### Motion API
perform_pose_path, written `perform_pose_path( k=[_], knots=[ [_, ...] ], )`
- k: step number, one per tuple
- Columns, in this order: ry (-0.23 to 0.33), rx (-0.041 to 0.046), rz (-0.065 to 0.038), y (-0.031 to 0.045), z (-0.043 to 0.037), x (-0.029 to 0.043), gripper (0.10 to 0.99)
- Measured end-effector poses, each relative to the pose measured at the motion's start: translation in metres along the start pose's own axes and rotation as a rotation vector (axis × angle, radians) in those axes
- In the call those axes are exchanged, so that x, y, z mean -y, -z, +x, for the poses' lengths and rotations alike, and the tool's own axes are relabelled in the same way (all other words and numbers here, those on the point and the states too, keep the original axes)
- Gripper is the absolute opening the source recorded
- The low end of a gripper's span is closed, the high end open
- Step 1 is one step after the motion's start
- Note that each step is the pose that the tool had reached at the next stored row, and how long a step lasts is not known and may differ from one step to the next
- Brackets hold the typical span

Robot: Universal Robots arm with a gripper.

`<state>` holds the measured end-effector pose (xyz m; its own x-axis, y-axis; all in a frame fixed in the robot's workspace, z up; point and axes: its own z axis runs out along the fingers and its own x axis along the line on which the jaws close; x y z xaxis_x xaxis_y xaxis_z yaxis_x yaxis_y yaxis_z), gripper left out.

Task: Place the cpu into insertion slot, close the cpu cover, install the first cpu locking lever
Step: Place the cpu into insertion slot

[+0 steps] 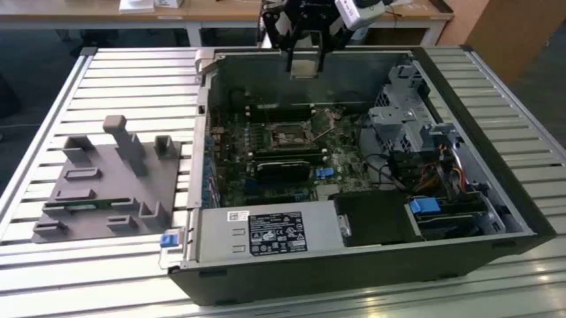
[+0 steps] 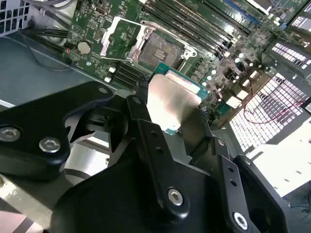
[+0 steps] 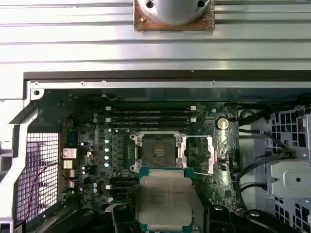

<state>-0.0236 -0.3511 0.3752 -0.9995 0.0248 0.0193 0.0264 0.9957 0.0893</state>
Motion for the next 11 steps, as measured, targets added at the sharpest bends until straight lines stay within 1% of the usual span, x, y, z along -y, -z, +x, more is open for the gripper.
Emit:
perform_pose_path(
  k=[7,11],
  knots=[
    [-0.001,0.0001,0.000,0.0000,0.0000,0.0000,0.525],
    [-0.027,0.0023,0.000,-0.0001,0.0000,0.0000,0.525]
  ],
)
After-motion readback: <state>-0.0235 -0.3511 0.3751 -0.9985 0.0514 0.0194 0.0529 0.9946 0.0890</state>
